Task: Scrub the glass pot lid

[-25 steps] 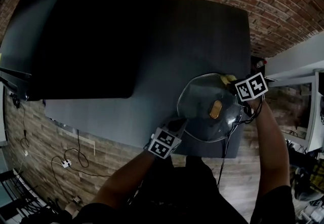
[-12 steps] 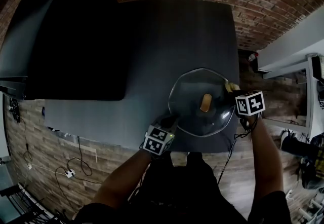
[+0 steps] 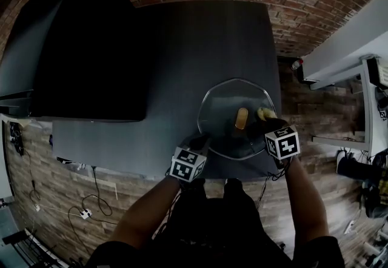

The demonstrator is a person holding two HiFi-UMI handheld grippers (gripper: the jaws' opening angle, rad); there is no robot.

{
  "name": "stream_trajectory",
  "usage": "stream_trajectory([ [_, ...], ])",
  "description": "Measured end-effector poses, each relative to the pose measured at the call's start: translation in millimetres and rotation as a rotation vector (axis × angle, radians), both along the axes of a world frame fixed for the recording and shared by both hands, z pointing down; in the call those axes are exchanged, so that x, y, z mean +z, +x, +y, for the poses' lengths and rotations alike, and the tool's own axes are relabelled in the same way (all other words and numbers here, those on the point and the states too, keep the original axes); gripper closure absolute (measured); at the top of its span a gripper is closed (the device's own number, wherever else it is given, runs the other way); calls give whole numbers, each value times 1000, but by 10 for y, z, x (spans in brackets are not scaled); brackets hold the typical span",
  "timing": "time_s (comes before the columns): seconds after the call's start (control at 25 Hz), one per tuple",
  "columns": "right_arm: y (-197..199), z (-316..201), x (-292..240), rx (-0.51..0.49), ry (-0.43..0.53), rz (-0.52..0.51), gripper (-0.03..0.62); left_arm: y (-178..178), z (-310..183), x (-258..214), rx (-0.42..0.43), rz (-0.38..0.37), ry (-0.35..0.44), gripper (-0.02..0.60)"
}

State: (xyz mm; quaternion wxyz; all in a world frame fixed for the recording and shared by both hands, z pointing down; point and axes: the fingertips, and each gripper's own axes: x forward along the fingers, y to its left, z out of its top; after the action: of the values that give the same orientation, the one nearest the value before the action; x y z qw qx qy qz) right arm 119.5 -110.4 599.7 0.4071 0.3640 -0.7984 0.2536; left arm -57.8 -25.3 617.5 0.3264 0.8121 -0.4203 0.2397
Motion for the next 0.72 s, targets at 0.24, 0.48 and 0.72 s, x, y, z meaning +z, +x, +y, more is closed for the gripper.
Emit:
stream_trajectory([
  [0.24,-199,417,-25,43,9,-50,553,6,-5,11,22,-6,9,551],
  [0.48,-591,715,-40,82,9,-102,553,3,0,11,42,-4,6,551],
  [0.72,-1190,961,-25,-7,4,-115,553,-7,1,43,72,-3,8,551],
])
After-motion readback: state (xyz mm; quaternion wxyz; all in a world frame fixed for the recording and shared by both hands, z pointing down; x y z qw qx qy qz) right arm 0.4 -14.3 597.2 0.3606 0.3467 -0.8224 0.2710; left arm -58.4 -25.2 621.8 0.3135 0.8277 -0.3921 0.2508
